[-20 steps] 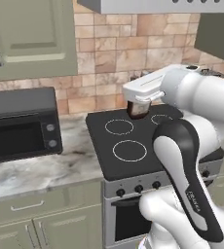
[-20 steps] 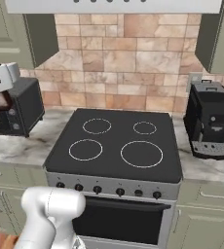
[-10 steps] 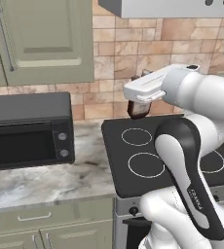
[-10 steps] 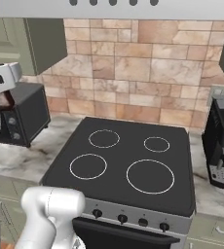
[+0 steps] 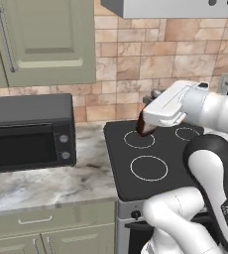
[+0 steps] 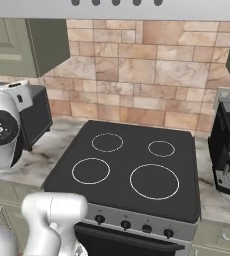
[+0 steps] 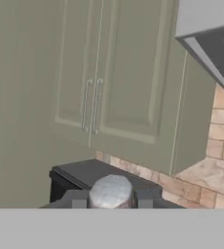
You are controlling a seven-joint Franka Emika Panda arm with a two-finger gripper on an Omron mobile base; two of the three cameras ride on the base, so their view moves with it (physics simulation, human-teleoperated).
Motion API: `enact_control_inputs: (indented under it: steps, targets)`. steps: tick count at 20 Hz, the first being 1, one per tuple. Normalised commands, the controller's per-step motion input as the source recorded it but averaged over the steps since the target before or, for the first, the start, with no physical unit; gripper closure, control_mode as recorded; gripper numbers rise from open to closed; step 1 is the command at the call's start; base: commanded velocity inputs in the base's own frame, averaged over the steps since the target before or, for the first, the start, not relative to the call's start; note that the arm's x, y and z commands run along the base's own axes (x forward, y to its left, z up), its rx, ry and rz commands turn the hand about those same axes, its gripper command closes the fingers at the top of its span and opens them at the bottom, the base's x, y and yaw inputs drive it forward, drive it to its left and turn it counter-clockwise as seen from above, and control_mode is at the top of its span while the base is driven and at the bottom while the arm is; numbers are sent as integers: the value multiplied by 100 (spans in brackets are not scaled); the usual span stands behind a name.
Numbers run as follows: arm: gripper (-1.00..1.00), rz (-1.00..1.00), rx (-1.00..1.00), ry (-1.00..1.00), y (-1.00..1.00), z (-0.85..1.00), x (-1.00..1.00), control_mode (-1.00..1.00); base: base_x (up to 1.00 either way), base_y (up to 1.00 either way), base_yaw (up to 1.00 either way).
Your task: Collect the turmeric, ketchup, and shaker from the cabinet and place them next to the stove.
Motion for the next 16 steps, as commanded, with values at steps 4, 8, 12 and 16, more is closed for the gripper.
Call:
enact_control_inputs:
  steps: [4, 8, 12, 16]
  targets:
    - [100, 18, 0, 0, -14, -65, 21, -100, 0, 0, 0]
    - [100, 15, 0, 2, 0, -43, 67, -100, 0, 0, 0]
    - [100, 18, 0, 11, 0, -36, 87, -100, 0, 0, 0]
    - [100, 17, 0, 5, 0, -39, 79, -100, 0, 0, 0]
